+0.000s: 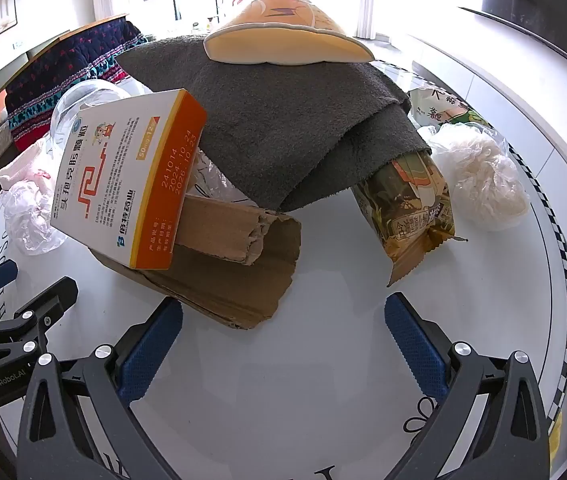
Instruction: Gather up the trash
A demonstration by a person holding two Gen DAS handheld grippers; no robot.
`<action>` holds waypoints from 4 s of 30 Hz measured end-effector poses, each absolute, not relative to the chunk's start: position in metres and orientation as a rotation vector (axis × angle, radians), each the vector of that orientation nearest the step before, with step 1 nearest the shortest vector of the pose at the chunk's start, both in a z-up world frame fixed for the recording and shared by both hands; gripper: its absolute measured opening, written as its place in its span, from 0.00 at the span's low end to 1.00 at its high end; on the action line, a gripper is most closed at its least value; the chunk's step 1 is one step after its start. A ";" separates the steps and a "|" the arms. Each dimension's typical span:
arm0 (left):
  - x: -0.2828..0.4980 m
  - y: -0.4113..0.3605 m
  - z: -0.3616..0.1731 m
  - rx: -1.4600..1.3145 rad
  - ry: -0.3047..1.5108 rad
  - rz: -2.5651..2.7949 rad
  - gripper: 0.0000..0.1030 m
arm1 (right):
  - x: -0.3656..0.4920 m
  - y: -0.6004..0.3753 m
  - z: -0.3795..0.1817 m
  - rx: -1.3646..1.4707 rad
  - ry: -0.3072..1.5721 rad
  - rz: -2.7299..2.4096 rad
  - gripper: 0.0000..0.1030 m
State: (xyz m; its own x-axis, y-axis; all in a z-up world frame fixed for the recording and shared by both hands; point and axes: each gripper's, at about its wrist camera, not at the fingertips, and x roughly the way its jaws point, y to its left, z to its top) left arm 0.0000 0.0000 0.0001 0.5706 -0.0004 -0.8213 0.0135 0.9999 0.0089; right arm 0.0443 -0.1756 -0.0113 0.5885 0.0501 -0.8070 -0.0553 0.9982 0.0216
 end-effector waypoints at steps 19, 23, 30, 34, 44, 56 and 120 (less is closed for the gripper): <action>0.000 0.000 0.000 0.015 0.964 -0.008 0.94 | 0.044 -0.176 -0.011 -0.005 0.939 0.062 0.98; 0.000 0.000 0.000 0.015 0.964 -0.008 0.94 | 0.044 -0.176 -0.011 -0.005 0.939 0.062 0.98; 0.000 0.000 0.000 0.015 0.964 -0.008 0.94 | 0.044 -0.176 -0.011 -0.005 0.939 0.061 0.98; 0.000 0.000 0.000 0.015 0.964 -0.008 0.94 | 0.044 -0.176 -0.011 -0.005 0.939 0.062 0.98; 0.000 0.000 0.000 0.015 0.965 -0.008 0.94 | 0.045 -0.175 -0.011 -0.006 0.940 0.062 0.98; 0.000 -0.001 0.000 0.016 0.964 -0.008 0.94 | 0.044 -0.175 -0.011 -0.005 0.940 0.061 0.98; -0.043 0.097 0.043 -0.138 0.874 0.017 0.94 | 0.059 -0.141 0.041 0.084 0.940 0.351 0.74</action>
State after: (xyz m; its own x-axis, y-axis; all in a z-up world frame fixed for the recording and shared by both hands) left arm -0.0432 0.0972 0.0427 0.6424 -0.0417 -0.7652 -0.0709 0.9910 -0.1136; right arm 0.0589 -0.1409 0.0410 0.5378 0.3306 -0.7756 -0.2582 0.9403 0.2218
